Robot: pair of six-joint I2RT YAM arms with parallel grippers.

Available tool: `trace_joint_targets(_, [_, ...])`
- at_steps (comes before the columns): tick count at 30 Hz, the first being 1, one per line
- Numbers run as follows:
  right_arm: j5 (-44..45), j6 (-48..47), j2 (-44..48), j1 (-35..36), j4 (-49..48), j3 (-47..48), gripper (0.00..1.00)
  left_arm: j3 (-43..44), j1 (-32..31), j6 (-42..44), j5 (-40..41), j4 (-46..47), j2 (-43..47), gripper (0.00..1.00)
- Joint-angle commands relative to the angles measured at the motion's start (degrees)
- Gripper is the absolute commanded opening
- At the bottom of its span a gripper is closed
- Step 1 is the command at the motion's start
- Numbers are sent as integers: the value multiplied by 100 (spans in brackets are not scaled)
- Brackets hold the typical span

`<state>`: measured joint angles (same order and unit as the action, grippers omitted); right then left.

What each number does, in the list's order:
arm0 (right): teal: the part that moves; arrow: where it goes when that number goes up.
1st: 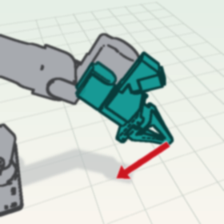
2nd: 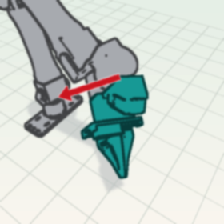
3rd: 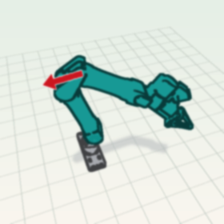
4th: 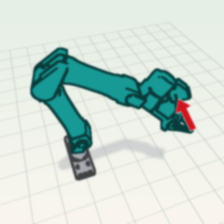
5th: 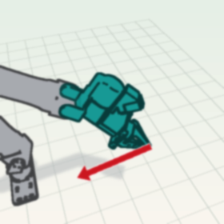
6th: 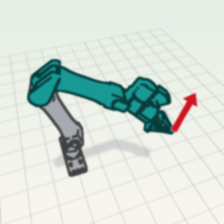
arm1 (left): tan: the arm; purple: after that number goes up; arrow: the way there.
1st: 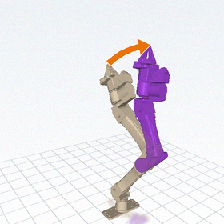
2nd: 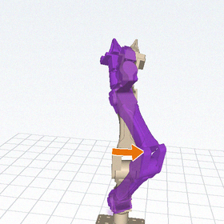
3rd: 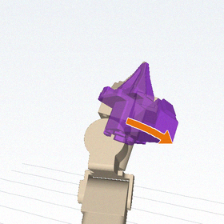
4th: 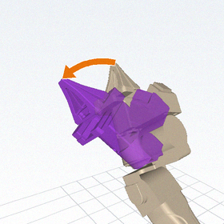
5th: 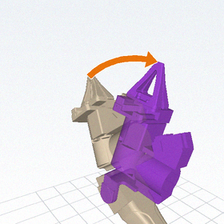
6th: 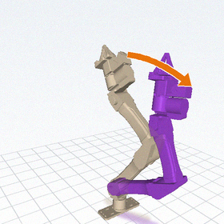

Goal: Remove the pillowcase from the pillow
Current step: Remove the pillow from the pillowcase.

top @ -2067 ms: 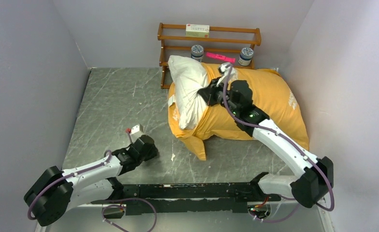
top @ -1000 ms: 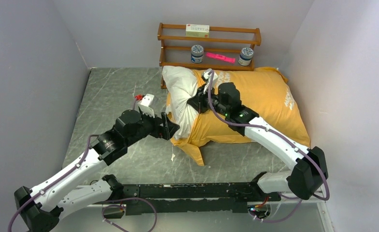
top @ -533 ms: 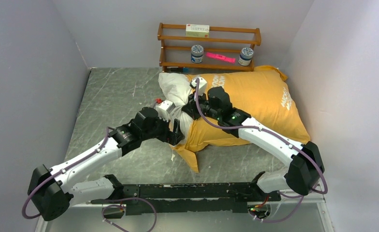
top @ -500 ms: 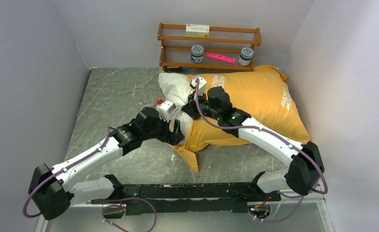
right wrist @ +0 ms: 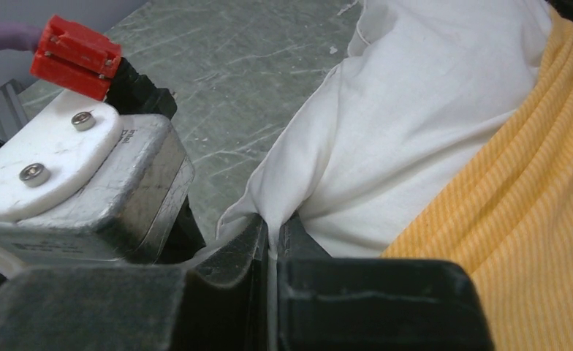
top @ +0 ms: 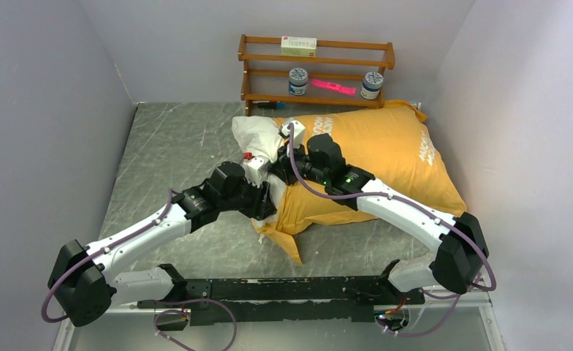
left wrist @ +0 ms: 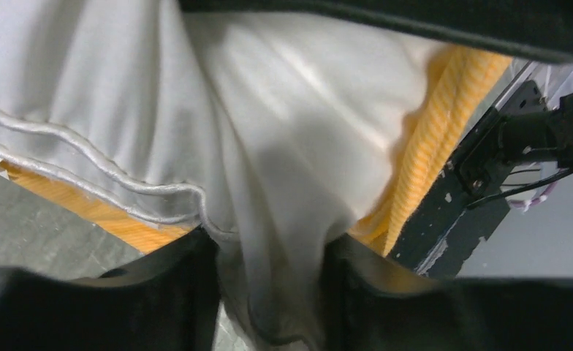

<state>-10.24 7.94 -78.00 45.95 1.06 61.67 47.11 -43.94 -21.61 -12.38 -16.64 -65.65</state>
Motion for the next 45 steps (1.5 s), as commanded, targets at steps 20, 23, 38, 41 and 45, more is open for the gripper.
trace_joint_targets(20, [1012,-121,1792,211,275,-309,66,520,2,-144,871,-123,434,5])
trace_joint_targets(23, [1014,-122,2127,207,677,-517,76,727,9,-121,915,-249,318,5])
trace_joint_targets(38, [1387,722,2634,1269,1114,-1602,85,697,5,-619,698,282,182,5])
trace_joint_targets(41, [1750,944,2462,1575,853,-1849,85,688,5,-639,712,285,213,5])
trace_joint_targets(45, [1878,1113,2214,1705,360,-2160,85,607,7,-684,705,340,301,5])
